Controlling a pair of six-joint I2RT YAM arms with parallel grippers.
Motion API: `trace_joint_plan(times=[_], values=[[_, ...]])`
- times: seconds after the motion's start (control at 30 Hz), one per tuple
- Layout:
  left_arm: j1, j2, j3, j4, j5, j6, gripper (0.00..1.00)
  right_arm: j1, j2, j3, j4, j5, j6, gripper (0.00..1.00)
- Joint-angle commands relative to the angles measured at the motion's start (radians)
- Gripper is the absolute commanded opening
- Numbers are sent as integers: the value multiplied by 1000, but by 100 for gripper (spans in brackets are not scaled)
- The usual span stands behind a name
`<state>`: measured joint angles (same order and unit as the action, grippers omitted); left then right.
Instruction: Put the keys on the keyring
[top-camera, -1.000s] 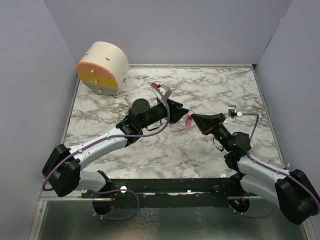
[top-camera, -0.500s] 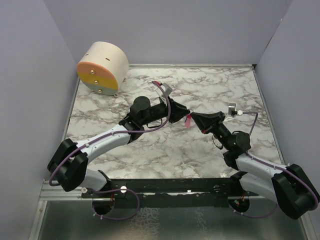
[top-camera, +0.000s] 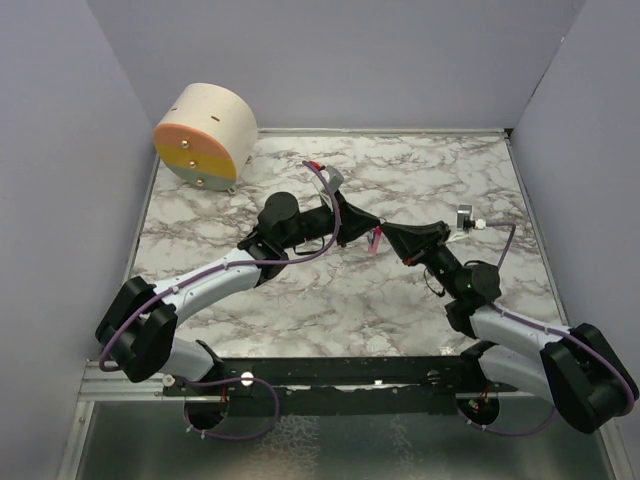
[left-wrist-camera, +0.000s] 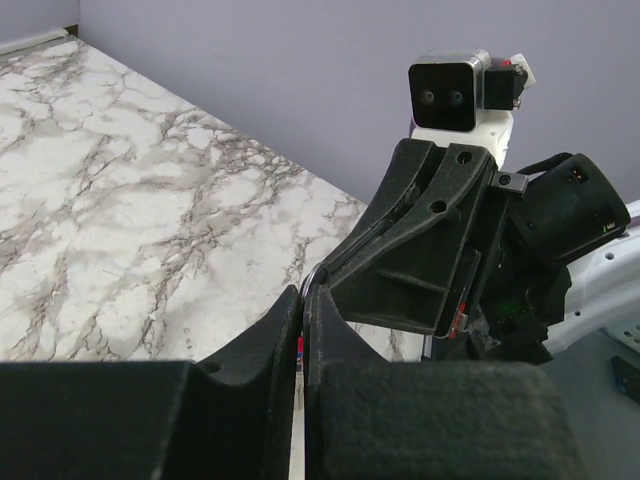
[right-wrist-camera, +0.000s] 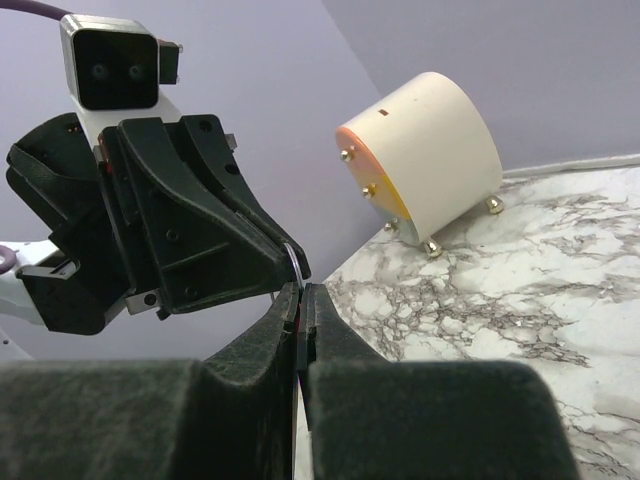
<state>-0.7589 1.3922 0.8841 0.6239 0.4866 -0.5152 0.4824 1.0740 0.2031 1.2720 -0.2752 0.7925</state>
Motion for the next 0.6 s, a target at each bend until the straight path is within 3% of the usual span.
trace_joint_plan(times=[0.0, 0.23, 0.4, 0.57], values=[[-3, -2, 16, 39, 45, -8, 3, -3, 12, 28, 43, -7, 5, 1], [-3, -21, 6, 37, 29, -9, 0, -4, 5, 45, -33, -3, -9, 3], [-3, -63, -34, 18, -80, 1, 0, -4, -99, 80, -249, 47, -77, 26], [-5, -91, -40, -62, -193, 11, 0, -4, -228, 112, -460, 85, -225, 35]])
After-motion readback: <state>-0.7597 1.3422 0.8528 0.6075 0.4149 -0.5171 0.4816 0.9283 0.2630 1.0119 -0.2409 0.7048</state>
